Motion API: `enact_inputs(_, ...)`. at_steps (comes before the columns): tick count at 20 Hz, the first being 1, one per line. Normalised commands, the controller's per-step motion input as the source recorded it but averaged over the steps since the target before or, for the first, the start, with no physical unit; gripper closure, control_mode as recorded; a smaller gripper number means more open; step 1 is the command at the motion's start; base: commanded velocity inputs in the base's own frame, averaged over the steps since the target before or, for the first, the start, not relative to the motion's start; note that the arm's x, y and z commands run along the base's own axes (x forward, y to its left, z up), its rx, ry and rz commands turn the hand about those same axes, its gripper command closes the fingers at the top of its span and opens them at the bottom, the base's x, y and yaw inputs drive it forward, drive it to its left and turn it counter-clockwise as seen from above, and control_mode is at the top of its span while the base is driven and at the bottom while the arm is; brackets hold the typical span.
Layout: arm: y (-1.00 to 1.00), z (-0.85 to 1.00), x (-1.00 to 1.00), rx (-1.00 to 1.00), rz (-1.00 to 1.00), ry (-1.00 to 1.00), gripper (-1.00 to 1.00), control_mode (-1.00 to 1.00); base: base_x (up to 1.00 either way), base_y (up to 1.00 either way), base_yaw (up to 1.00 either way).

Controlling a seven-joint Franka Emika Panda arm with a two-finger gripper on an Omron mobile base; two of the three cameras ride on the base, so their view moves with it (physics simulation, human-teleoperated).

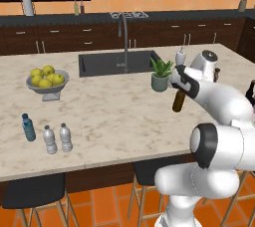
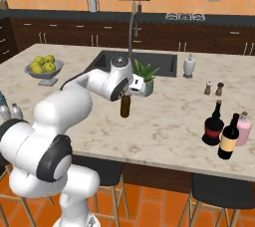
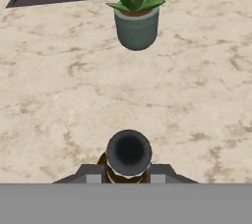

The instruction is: Move the plastic bottles in the middle to the plastics group, and the glass bottles in the middle to the glass group.

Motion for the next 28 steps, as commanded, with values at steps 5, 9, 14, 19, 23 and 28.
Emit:
enact_inputs(5,-1.0,0.24,-0.12,0.0,-0.12,0.0,1.0,-1.0,0.0,0.0,0.0)
enact_inputs(9,-0.89,0.0,0.0,-0.03,-0.13,0.0,1.0,-1.0,0.0,0.0,0.0)
enact_inputs(14,-0.72,0.0,-0.26,-0.05,-0.13,0.02,1.0,-1.0,0.0,0.0,0.0)
enact_inputs(19,-0.38,-0.03,-0.72,-0.01,-0.02,0.0,1.0,-1.0,0.0,0.0,0.0)
enact_inputs(23,-0.43,-0.14,-0.29,-0.06,-0.05,0.0,1.0,-1.0,0.0,0.0,0.0)
enact_inputs(28,-0.44,-0.13,0.0,-0.06,-0.13,0.0,1.0,-1.0,0.0,0.0,0.0)
